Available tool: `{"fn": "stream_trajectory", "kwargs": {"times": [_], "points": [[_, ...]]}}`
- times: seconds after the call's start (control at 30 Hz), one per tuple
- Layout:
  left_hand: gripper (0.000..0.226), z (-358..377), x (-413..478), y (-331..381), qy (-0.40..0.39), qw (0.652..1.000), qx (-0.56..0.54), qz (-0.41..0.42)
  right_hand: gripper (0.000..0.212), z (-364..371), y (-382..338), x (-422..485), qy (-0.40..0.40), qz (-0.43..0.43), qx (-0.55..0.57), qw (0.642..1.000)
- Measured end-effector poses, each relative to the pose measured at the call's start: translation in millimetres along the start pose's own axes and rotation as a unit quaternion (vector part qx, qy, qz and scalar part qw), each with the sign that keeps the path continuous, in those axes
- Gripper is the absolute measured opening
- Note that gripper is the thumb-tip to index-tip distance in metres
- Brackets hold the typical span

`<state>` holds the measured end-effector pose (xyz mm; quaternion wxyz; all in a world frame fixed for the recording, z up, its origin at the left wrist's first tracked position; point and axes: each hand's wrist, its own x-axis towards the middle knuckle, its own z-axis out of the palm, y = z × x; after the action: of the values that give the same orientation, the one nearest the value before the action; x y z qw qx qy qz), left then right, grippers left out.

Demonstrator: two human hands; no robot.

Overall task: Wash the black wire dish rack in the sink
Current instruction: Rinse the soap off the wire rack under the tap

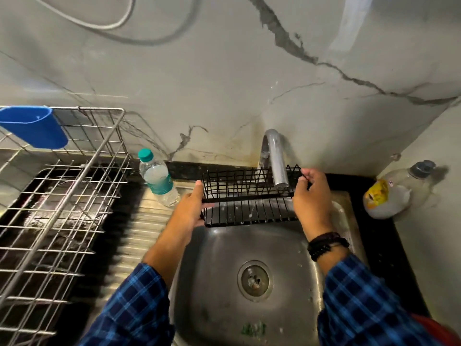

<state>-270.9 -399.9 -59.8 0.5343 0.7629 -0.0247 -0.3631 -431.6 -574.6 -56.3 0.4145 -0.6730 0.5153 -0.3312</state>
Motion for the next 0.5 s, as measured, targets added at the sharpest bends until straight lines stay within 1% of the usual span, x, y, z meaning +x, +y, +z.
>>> {"fn": "stream_trajectory", "kwargs": {"times": [0.07, 0.1, 0.17, 0.2, 0.27, 0.3, 0.37, 0.43, 0.5], "points": [[0.061, -6, -5, -4, 0.002, 1.000, -0.006, 0.010, 0.033, 3, -5, -11, 0.002, -0.034, -0.107, 0.994], [0.060, -8, -7, -6, 0.000, 1.000, -0.007, 0.008, 0.038, 6, -7, -19, 0.001, -0.055, -0.190, 0.980], [0.058, -8, -9, -12, -0.005, 1.000, -0.006, 0.009, 0.050, 16, -14, -40, -0.027, -0.099, -0.346, 0.933], [0.056, -5, -11, -13, -0.012, 1.000, -0.006, 0.012, 0.056, 23, -17, -52, -0.047, -0.122, -0.392, 0.911], [0.048, 3, -19, -14, -0.018, 1.000, 0.004, 0.025, 0.066, 41, -22, -80, -0.075, -0.198, -0.424, 0.880], [0.047, 8, -22, -14, -0.009, 1.000, 0.006, 0.029, 0.068, 50, -22, -93, -0.095, -0.246, -0.427, 0.865], [0.051, 12, -24, -18, -0.008, 1.000, 0.000, 0.025, 0.065, 62, -21, -111, -0.146, -0.323, -0.417, 0.837], [0.048, 11, -27, -19, -0.024, 0.999, -0.026, 0.010, 0.059, 60, -19, -111, -0.185, -0.380, -0.398, 0.814], [0.043, 7, -27, -20, -0.031, 0.999, -0.030, 0.008, 0.057, 44, -11, -97, -0.219, -0.433, -0.406, 0.775]]}}
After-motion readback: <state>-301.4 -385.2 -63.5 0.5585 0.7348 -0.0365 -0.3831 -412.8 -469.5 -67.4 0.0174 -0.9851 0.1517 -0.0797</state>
